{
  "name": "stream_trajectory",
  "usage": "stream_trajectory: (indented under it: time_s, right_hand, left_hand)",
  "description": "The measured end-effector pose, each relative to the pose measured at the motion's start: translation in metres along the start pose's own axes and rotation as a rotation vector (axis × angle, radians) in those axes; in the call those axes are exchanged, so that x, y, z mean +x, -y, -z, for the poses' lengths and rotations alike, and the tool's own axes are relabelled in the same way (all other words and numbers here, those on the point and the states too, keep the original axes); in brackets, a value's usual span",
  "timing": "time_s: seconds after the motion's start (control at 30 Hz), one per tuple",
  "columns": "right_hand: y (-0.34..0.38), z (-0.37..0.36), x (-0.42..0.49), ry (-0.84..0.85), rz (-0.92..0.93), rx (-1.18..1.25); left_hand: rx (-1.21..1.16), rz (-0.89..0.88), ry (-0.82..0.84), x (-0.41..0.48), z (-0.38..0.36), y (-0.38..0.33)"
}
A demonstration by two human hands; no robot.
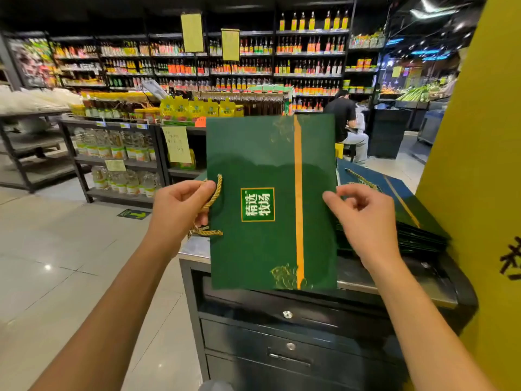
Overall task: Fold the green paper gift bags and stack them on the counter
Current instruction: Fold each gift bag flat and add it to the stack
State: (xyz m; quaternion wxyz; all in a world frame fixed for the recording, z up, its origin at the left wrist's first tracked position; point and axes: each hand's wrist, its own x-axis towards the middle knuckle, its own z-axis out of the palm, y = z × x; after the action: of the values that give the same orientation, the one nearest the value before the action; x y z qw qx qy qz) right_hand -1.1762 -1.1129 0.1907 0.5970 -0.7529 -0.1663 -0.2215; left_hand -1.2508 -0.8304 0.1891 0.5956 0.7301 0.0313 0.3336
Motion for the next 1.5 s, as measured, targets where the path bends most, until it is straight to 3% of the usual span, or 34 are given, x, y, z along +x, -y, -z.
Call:
stream_trajectory:
  time_s: [0.23,0.33,0.43,0.63,0.73,0.83,0.97,1.1,1.2,1.33,1.5]
  right_hand:
    - [0.033,0.004,0.016,-0.007,-0.002,0.417]
    - [0.027,0.004,0.019,0.070,-0.107,0.573]
    - [0.010,-0.001,0.017,0.146,-0.164,0.455]
    - [-0.018,-0.005,0.004,0.313,-0.244,0.174]
    - [-0.030,-0.008,-0.003,0.338,-0.264,0.023]
    - [-0.045,-0.007,-0.009,0.389,-0.178,-0.274]
    - [-0.054,-0.009,-0.018,0.385,-0.063,-0.438]
    - [-0.056,-0.023,-0.026,0.200,0.136,-0.837]
    - [-0.051,-0.039,-0.029,0.159,0.251,-0.741]
    - [-0.033,-0.078,-0.025,0.314,0.165,-0.397]
    - [-0.015,-0.130,-0.015,0.367,0.169,-0.528]
  left_hand:
    - [-0.052,-0.169,-0.001,0.008,0.006,-0.037]
    - [-0.207,-0.094,0.019,0.006,0.006,-0.033]
    - [-0.369,0.078,0.044,0.003,0.005,-0.022]
    - [-0.044,0.255,0.026,0.000,0.000,0.026]
    - [-0.071,0.391,0.078,-0.003,-0.008,0.038]
    - [0.001,0.423,0.197,-0.007,-0.013,0.047]
    - [0.024,0.420,0.251,-0.008,-0.020,0.053]
    - [0.010,0.440,0.271,-0.002,-0.020,0.055]
    - [0.027,0.447,0.312,-0.001,-0.020,0.058]
    - [0.074,0.417,0.338,-0.001,-0.023,0.061]
    - [0.073,0.364,0.337,-0.004,-0.021,0.067]
